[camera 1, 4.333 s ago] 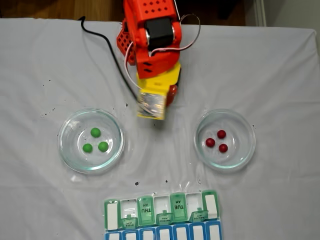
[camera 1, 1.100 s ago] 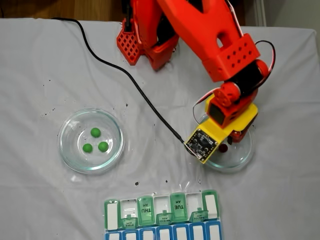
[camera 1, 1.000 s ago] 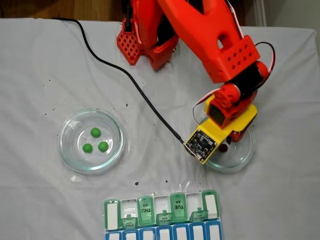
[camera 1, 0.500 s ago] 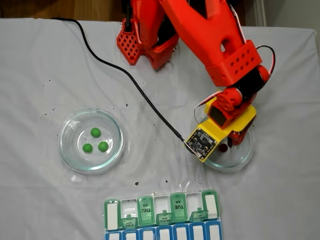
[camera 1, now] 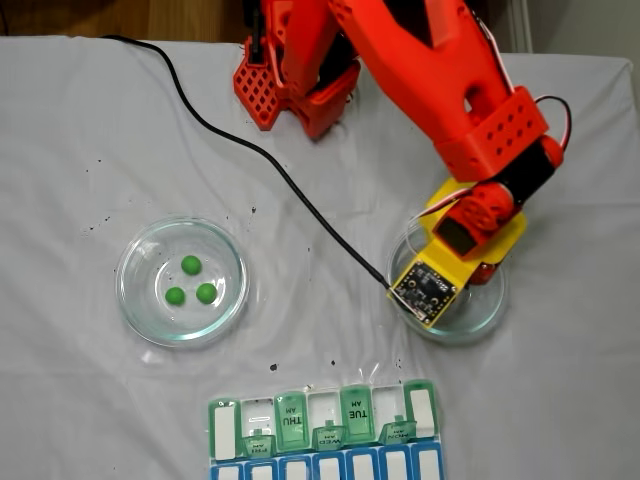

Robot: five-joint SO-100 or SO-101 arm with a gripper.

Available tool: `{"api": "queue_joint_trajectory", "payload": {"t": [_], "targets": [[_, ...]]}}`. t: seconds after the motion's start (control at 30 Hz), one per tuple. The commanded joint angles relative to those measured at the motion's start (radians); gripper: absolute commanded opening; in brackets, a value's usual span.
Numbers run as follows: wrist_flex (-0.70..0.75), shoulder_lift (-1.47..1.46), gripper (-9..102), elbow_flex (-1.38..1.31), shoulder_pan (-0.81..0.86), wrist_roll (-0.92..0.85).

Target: Sort medicines into box.

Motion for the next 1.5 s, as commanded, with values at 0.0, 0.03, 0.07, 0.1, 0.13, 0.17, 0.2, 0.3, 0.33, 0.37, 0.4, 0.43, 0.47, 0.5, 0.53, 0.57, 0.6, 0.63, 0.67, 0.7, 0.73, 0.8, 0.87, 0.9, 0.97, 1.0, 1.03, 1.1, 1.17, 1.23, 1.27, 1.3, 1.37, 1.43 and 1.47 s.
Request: {"api": "queue_joint_trajectory", "payload": {"t": [0.0,0.03,0.07,0.1,0.13,0.17,0.2,0.3,0.33,0.37,0.4,0.43,0.47,0.5,0.53,0.57,0.6,0.63,0.67,0.7,0.73,0.8,0.87,0.9,0.97,1.0,1.03,1.1,1.17,1.23,1.27,1.3,1.37,1.43,1.47], "targets": [[0.026,0.011,23,-0.095,-0.031,-0.006],[0.037,0.005,23,-0.106,-0.034,-0.006],[0.049,-0.006,23,-0.12,-0.035,-0.006],[0.069,-0.026,24,-0.135,-0.034,-0.008],[0.071,-0.029,24,-0.138,-0.032,-0.009],[0.074,-0.038,24,-0.14,-0.028,-0.011],[0.074,-0.044,24,-0.14,-0.025,-0.012],[0.061,-0.067,24,-0.137,-0.008,-0.025],[0.057,-0.075,24,-0.135,-0.002,-0.032],[0.048,-0.083,24,-0.133,0.008,-0.041],[0.043,-0.091,24,-0.135,0.015,-0.048],[0.041,-0.098,24,-0.14,0.021,-0.052],[0.041,-0.104,24,-0.143,0.026,-0.058],[0.044,-0.109,24,-0.147,0.029,-0.063],[0.049,-0.11,24,-0.15,0.032,-0.066],[0.052,-0.11,24,-0.15,0.032,-0.069],[0.055,-0.11,24,-0.15,0.032,-0.071],[0.055,-0.109,24,-0.15,0.034,-0.074],[0.055,-0.109,24,-0.15,0.034,-0.077],[0.054,-0.11,24,-0.149,0.034,-0.078],[0.049,-0.11,24,-0.146,0.034,-0.08],[0.04,-0.114,24,-0.135,0.029,-0.08],[0.028,-0.12,24,-0.124,0.028,-0.08],[0.023,-0.12,24,-0.121,0.028,-0.081],[0.009,-0.124,24,-0.114,0.029,-0.084],[0.005,-0.127,24,-0.11,0.029,-0.084],[0.002,-0.132,24,-0.107,0.031,-0.086],[-0.011,-0.14,24,-0.098,0.031,-0.087],[-0.029,-0.147,24,-0.083,0.029,-0.089],[-0.043,-0.152,24,-0.072,0.029,-0.089],[-0.044,-0.155,24,-0.072,0.031,-0.089],[-0.046,-0.156,24,-0.074,0.034,-0.089],[-0.046,-0.156,24,-0.075,0.037,-0.087],[-0.049,-0.153,24,-0.072,0.038,-0.087],[-0.06,-0.15,24,-0.066,0.04,-0.081]]}}
